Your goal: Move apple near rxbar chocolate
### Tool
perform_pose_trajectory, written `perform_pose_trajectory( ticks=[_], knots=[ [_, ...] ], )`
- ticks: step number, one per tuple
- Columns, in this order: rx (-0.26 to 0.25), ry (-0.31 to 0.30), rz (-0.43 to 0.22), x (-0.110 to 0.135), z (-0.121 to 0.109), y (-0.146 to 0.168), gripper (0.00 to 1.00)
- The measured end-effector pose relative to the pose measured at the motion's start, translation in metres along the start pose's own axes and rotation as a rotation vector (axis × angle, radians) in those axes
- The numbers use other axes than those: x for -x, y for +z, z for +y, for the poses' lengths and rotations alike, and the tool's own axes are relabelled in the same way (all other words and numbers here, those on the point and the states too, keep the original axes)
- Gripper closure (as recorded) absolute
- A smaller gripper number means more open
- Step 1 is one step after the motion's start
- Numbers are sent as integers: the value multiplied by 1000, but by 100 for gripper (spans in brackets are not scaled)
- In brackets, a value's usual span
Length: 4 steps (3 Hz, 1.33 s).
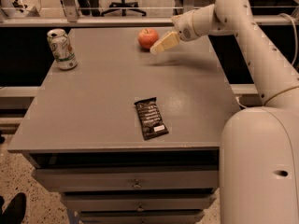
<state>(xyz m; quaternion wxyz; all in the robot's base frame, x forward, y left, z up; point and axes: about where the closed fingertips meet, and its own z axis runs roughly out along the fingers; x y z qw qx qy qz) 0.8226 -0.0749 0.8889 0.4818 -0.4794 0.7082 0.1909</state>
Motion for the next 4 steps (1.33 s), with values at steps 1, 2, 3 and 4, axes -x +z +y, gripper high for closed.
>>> perform_pose_trajectory(
  ticks=[1, 2, 3, 4],
  knots=[
    [-24, 52, -18, -6, -11, 22, 0],
    [-29, 95, -39, -6, -13, 40, 0],
    [-34, 139, -59, -1, -12, 55, 18],
    [-35, 168, -79, 4, -10, 60, 42]
  ],
)
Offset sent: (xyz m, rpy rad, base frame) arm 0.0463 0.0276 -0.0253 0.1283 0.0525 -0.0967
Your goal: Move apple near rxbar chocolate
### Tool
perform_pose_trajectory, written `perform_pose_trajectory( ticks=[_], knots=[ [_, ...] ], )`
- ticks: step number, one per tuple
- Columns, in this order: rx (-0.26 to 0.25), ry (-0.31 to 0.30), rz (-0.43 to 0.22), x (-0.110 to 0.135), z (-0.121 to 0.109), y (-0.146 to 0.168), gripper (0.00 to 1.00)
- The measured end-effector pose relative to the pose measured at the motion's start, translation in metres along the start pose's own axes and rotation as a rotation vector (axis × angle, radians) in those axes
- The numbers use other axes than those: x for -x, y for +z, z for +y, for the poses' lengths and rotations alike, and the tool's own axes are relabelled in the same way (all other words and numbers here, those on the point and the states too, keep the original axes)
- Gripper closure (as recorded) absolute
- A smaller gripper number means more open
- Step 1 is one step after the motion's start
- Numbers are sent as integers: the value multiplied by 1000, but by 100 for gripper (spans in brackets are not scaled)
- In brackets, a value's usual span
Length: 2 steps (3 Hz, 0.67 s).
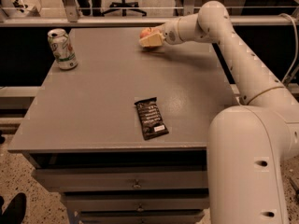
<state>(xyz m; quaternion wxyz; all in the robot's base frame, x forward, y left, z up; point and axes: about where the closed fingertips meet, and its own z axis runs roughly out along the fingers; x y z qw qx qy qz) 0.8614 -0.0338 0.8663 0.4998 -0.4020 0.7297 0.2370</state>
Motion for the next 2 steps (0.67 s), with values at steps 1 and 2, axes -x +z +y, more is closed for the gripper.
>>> perform_pose_trajectory(
  ticks=[1, 2],
  knots=[
    [17, -6, 10, 4, 9, -5, 65],
    [93, -56, 16, 19, 35, -36, 88]
  ],
)
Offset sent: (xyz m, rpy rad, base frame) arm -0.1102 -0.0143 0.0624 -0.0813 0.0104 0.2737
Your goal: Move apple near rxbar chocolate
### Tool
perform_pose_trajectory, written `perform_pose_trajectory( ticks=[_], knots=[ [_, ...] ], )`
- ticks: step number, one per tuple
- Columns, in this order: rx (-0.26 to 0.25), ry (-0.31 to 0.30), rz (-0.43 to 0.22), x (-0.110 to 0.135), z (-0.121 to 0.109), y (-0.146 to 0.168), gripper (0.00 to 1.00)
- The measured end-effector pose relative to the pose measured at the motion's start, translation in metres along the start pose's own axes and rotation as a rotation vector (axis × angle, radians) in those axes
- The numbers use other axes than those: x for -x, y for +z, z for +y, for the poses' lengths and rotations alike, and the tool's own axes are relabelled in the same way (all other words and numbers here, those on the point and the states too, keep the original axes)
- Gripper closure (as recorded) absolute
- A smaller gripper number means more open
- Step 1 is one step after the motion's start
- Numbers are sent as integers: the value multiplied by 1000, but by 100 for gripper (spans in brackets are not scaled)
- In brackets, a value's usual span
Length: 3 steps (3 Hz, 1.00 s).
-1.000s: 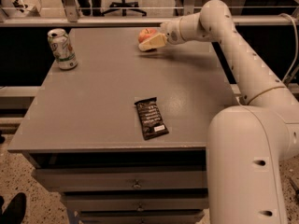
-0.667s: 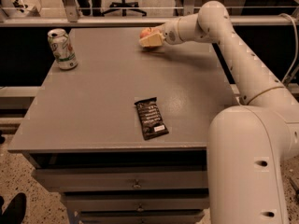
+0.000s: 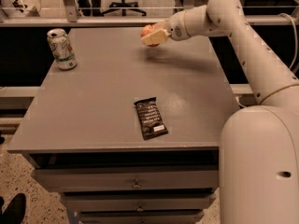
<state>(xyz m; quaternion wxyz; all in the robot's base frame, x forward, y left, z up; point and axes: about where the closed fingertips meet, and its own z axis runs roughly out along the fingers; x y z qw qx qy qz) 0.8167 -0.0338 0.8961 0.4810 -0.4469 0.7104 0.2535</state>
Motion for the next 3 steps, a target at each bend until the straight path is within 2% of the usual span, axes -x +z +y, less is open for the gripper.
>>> perform_pose_trajectory(
  ticks=[1, 2, 3],
  knots=[
    [122, -97, 33, -3, 48, -40, 100],
    [239, -212, 22, -26, 100, -87, 100],
    [297, -274, 14, -50, 128, -113, 100]
  ],
)
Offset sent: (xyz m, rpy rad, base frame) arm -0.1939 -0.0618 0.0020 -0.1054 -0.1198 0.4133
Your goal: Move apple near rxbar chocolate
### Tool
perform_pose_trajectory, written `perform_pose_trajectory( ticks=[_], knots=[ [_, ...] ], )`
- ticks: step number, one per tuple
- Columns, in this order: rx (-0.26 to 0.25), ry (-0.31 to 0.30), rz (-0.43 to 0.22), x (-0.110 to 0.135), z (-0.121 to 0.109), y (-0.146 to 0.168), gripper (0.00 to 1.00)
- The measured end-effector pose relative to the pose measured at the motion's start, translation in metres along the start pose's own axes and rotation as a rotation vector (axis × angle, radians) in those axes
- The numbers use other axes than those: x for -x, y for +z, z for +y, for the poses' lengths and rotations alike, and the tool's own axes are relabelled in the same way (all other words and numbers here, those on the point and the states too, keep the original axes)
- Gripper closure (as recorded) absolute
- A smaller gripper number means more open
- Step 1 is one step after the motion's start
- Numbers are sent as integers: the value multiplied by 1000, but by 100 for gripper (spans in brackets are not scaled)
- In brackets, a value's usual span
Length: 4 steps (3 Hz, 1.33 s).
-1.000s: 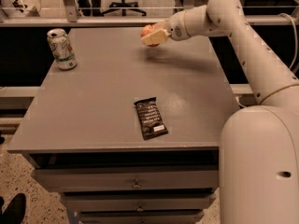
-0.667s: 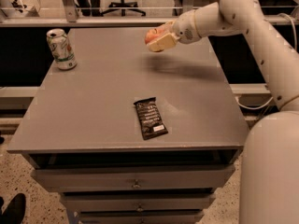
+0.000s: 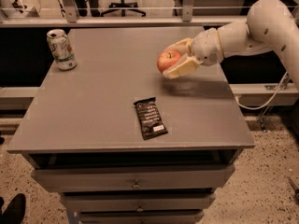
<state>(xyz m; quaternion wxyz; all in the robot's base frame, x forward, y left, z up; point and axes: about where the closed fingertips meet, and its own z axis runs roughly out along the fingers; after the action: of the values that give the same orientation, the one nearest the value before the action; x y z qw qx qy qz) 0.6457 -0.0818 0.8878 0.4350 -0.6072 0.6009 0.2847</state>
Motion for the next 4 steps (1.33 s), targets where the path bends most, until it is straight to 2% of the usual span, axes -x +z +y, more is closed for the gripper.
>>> perform_pose_trajectory(
  ticks=[1, 2, 3, 4],
  knots=[
    [64, -48, -7, -11, 35, -7, 100],
    [145, -73, -20, -17, 67, -2, 100],
    [234, -97, -45, -13, 96, 10, 82],
    [289, -116, -57, -11, 112, 18, 61]
  ],
)
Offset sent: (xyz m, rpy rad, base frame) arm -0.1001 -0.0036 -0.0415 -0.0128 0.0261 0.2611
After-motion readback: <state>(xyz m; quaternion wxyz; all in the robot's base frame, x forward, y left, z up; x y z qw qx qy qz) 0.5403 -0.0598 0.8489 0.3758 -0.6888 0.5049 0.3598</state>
